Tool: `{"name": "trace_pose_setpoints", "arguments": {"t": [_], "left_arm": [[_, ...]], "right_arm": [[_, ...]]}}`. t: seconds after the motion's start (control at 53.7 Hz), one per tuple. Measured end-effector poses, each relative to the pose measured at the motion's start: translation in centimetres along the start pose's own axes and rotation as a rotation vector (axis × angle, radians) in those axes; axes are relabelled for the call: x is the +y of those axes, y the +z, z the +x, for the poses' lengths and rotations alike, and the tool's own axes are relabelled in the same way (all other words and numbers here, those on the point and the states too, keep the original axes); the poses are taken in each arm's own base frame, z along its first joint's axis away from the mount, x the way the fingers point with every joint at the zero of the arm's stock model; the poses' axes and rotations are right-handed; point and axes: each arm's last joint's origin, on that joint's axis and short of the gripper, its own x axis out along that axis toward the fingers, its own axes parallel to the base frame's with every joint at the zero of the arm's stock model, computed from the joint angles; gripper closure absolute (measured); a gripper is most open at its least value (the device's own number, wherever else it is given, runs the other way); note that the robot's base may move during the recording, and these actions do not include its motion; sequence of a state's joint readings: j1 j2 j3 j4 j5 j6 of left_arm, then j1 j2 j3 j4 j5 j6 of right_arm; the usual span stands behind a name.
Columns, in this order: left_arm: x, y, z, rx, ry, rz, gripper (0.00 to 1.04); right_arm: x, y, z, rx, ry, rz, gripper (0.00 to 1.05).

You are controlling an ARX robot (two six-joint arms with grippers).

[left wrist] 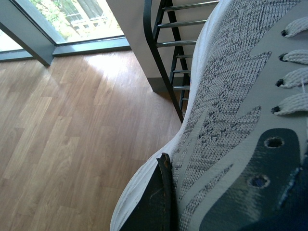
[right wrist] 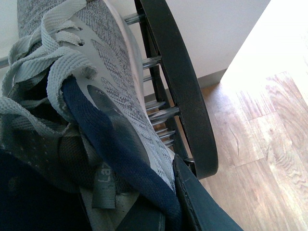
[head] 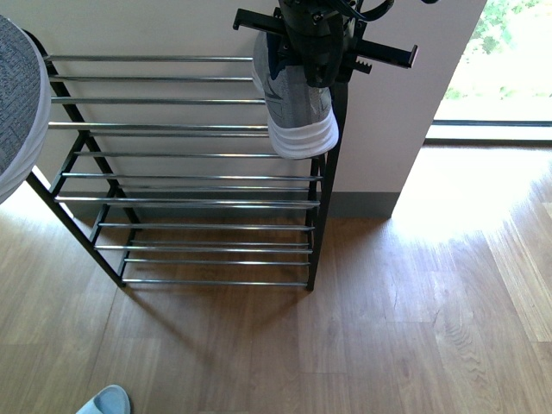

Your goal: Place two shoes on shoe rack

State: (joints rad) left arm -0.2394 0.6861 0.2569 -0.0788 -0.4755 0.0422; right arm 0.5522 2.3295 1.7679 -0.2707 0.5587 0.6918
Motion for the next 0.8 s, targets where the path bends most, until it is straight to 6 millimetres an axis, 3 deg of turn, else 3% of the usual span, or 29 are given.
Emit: {"name": "trace_pose_setpoints", "arguments": {"t": [0.13, 0.298, 0.54, 0.652, 0.8], "left_arm": [[0.0, 0.0, 0.0, 0.000, 0.002, 0.000, 1.03], [0.0, 0.0, 0.0, 0.000, 0.000, 0.000, 1.03], [0.0, 0.0, 0.0, 0.000, 0.000, 0.000, 1.03], [0.0, 0.0, 0.0, 0.000, 0.001, 0.000, 1.03], [0.0, 0.0, 0.0, 0.000, 0.001, 0.000, 1.03]], "right_arm": [[0.0, -0.5, 0.1, -0.006, 0.014, 0.007, 1.03], [-1.2, -1.0, -0.9, -0.032, 0.042, 0.020, 0.72], [-1.4, 2.1, -4.7, -0.091, 0.203, 0.052, 0.28], [-2.7, 3.0, -6.3, -0.100, 0.272, 0.072, 0.08], [-7.1, 4.8, -9.1, -0.158, 0.429, 0.090, 0.09]]}}
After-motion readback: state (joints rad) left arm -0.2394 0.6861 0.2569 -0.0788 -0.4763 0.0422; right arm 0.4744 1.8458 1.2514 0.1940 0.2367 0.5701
